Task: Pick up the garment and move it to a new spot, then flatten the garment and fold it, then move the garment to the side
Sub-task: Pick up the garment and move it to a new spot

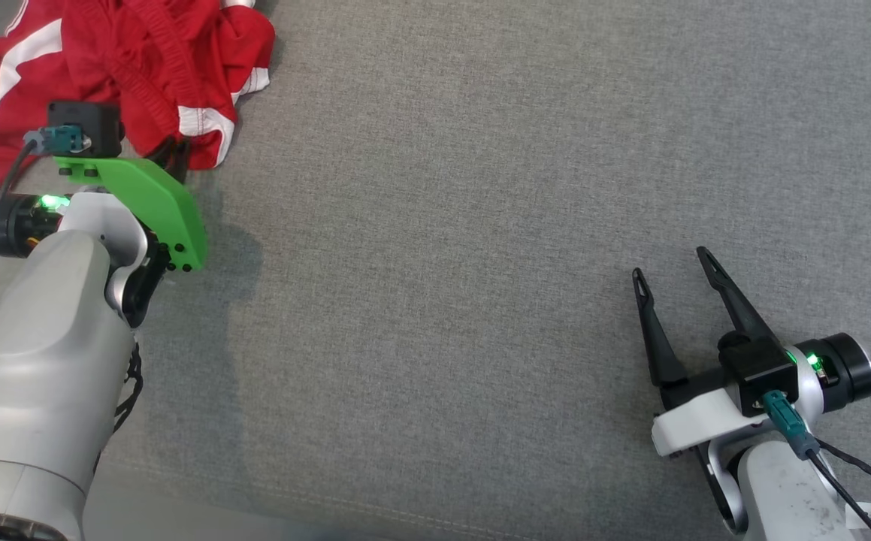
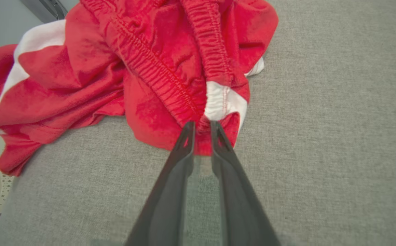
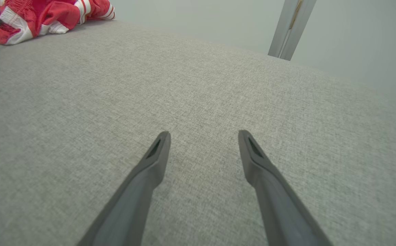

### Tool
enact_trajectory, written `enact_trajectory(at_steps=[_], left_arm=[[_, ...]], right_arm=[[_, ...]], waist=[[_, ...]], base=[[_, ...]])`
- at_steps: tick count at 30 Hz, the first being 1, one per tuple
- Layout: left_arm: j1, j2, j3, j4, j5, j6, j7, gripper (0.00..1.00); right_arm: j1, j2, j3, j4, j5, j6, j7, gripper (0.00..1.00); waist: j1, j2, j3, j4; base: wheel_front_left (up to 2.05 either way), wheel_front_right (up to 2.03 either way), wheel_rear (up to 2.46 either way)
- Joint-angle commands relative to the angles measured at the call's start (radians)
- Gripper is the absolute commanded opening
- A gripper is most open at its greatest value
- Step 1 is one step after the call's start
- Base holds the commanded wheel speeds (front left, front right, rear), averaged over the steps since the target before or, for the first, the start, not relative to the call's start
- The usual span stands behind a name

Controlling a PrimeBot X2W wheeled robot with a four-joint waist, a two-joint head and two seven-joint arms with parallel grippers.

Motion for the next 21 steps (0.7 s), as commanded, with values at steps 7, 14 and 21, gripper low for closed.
enact_trajectory(at_steps=[7, 14, 21], left_arm=[[-0.033, 0.054, -0.066, 0.007, -0.051, -0.001, -0.076, 0.00], [-0.070, 0.100, -0.156, -0.030, -0.071, -0.001, -0.096, 0.00], [-0.082, 0.135, -0.210, -0.069, -0.108, -0.001, -0.121, 0.00]], right_arm=[[-0.010, -0.003, 0.007, 0.018, 0.036, -0.001, -0.003, 1.00], [0.015, -0.003, 0.018, 0.038, 0.100, -0.001, -0.003, 1.00], [0.048, -0.003, 0.016, 0.049, 0.140, -0.001, -0.003, 1.00]], waist=[[-0.0001, 0.0000, -0.057, -0.003], [-0.0001, 0.0000, -0.173, -0.016], [-0.0001, 0.0000, -0.244, -0.031]], base=[[0.00, 0.00, 0.00], [0.00, 0.00, 0.00], [0.00, 0.00, 0.00]])
